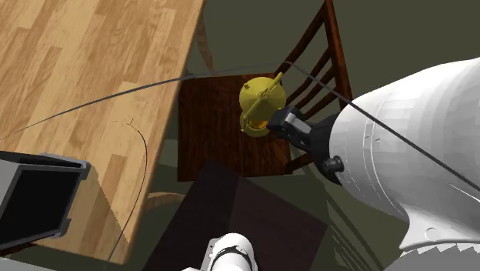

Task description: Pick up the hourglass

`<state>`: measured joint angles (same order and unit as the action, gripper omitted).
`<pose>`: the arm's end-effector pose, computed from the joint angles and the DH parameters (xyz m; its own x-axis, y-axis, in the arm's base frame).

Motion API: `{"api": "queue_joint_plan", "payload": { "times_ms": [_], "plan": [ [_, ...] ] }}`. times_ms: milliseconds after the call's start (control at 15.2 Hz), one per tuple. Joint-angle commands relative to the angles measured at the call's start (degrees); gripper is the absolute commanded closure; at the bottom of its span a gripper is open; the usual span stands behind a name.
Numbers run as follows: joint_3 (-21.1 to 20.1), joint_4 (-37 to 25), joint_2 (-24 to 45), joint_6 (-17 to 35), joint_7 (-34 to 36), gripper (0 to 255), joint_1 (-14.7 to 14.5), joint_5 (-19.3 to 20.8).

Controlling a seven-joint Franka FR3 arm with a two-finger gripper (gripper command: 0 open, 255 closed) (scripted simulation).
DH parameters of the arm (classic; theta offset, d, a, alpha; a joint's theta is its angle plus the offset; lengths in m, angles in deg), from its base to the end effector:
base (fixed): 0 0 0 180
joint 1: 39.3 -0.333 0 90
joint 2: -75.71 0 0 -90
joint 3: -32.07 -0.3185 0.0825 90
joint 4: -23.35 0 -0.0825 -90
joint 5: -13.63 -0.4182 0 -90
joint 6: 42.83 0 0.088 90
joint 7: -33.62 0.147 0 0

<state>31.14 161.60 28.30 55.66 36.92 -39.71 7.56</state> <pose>0.3472 0.0229 0.5522 0.9905 -0.0534 0.1268 -0.0406 -0.9940 -0.1013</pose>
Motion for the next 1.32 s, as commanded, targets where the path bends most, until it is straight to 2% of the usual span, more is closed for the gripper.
{"api": "queue_joint_plan", "payload": {
  "times_ms": [0, 330, 660, 990, 1254],
  "plan": [
    [0.0, 0.0, 0.0, 0.0, 0.0, 0, 0.0, 0.0],
    [-5.16, 8.01, 0.39, 10.31, 3.6, 0, -1.3, -1.57],
    [-10.81, 14.03, 3.83, 21.52, 7.59, 0, -2.61, -3.01],
    [-17.14, 17.72, 10.72, 33.67, 12.37, 0, -3.05, -3.52],
    [-23.05, 18.79, 18.62, 43.74, 17.49, 0, -1.69, -1.95]
  ]
}}
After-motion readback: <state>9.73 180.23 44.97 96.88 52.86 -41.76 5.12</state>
